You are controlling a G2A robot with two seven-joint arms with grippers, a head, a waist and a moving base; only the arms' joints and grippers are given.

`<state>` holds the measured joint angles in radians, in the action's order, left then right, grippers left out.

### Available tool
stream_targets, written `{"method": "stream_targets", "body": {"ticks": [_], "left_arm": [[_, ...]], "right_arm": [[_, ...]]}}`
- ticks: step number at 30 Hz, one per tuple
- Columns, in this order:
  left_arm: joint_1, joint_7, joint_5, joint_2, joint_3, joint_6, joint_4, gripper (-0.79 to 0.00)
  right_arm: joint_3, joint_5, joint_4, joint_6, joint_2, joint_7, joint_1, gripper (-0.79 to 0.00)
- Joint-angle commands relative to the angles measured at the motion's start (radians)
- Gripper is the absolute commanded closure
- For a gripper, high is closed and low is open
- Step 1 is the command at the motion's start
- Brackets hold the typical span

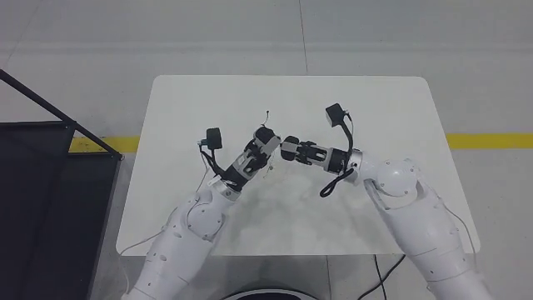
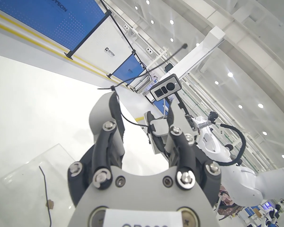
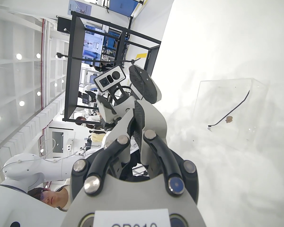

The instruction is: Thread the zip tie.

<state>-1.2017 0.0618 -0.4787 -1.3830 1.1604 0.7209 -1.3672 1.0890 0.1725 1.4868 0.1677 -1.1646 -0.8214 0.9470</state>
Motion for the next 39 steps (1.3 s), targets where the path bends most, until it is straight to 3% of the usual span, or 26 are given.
{"method": "stream_targets", "body": {"ticks": [1, 9, 16, 25, 37, 39], "left_arm": [[0.0, -0.022, -0.009, 0.003, 0.0, 0.027, 0.001, -0.785], [-0.022, -0.069, -0.024, 0.021, 0.042, 0.141, 0.014, -0.785], [-0.036, -0.139, 0.079, 0.044, 0.091, 0.291, 0.07, -0.785], [-0.035, -0.392, 0.4, 0.1, 0.091, 0.291, 0.046, -0.785], [-0.036, -0.396, 0.41, 0.102, 0.096, 0.288, 0.048, -0.785], [-0.043, -0.394, 0.487, 0.1, 0.076, 0.257, 0.031, -0.785]], "right_arm": [[0.009, 0.006, -0.001, 0.001, 0.001, 0.002, 0.003, 0.0], [0.051, 0.065, -0.038, 0.009, 0.004, -0.014, -0.008, 0.0], [0.088, 0.181, -0.074, 0.06, 0.01, -0.136, -0.012, 0.0], [0.101, 0.487, -0.232, 0.03, 0.002, -0.381, -0.078, 0.0], [0.098, 0.505, -0.262, 0.008, 0.001, -0.411, -0.097, 0.0], [0.095, 0.503, -0.252, 0.004, 0.0, -0.394, -0.09, 0.0]]}}
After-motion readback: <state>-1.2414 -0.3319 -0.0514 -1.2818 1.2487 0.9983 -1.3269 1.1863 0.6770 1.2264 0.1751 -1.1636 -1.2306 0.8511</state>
